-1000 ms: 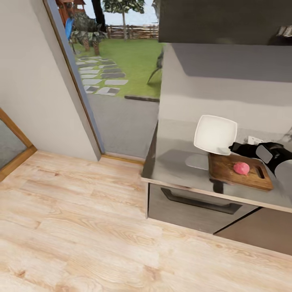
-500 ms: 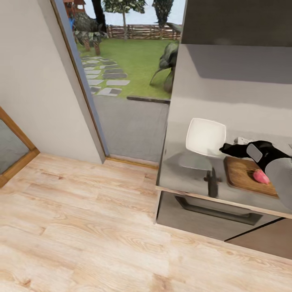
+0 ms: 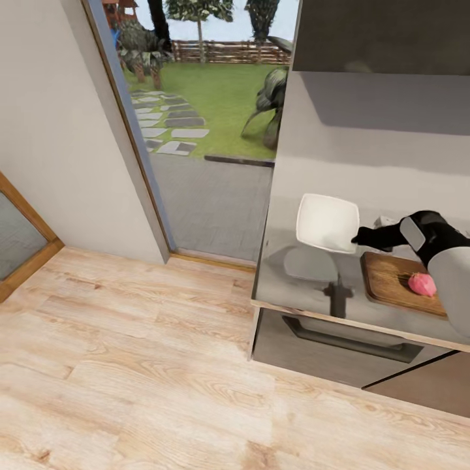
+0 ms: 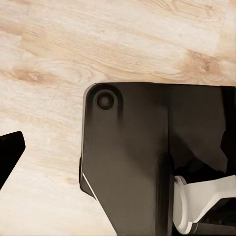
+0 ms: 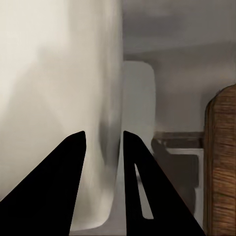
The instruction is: In the kitchen, take the Vidalia onion out of the sink, dice it on the chopping board with the paring knife, put the diced onion into the bowl on the countertop, then place both the paring knife and the chopping board into the sink.
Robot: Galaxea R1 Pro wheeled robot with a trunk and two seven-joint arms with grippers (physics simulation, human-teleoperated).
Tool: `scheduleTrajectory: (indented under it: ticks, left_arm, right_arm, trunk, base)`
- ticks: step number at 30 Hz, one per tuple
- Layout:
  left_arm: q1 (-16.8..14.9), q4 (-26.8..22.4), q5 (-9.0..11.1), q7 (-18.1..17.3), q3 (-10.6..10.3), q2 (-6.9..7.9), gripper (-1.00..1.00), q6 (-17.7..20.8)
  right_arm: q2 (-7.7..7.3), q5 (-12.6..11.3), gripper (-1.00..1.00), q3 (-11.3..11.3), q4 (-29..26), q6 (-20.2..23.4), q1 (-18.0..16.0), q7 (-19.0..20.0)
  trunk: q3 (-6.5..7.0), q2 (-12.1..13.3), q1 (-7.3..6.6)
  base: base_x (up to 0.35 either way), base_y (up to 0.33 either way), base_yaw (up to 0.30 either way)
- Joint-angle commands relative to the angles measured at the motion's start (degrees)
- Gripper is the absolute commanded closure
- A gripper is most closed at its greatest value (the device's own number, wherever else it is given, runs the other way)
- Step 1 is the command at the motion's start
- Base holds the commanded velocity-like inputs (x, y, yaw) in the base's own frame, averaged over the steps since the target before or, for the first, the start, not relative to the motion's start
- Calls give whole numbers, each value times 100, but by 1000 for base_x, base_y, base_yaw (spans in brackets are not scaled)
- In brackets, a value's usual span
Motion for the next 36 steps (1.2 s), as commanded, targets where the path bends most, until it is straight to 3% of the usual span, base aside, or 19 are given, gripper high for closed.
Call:
scheduleTrajectory:
  ticks: [1,8,13,17,24,36]
  left_arm:
    - [3,-4,12,-43,27,-7,-100,0]
    - [-1,11,11,-43,27,-7,-100,6]
    - [1,37,11,-43,27,-7,-100,7]
    - [-1,44,11,-43,27,-7,-100,7]
    - [-1,46,11,-43,27,-8,-100,7]
    - [2,46,11,-43,27,-13,-100,7]
  right_arm:
    - [1,-22,100,-29,-45,85,-3,1]
    - [27,-31,100,-26,-311,461,-3,-260]
    - [133,-37,100,-25,-395,522,-3,-467]
    - [371,-33,100,-25,-414,634,-4,-649]
    - [658,-33,100,-25,-419,766,-3,-976]
    - [706,-43,100,-31,-484,785,-3,-1041]
  trunk:
    - [-9,-10,3]
    - [-9,-10,3]
    - [-9,-10,3]
    - [-9,-10,3]
    - [-9,-10,3]
    - [-9,-10,3]
  base:
    - [0,0,0]
    - [0,0,0]
    - [0,0,0]
    - [0,0,0]
    - [2,7,0]
    - [55,110,0]
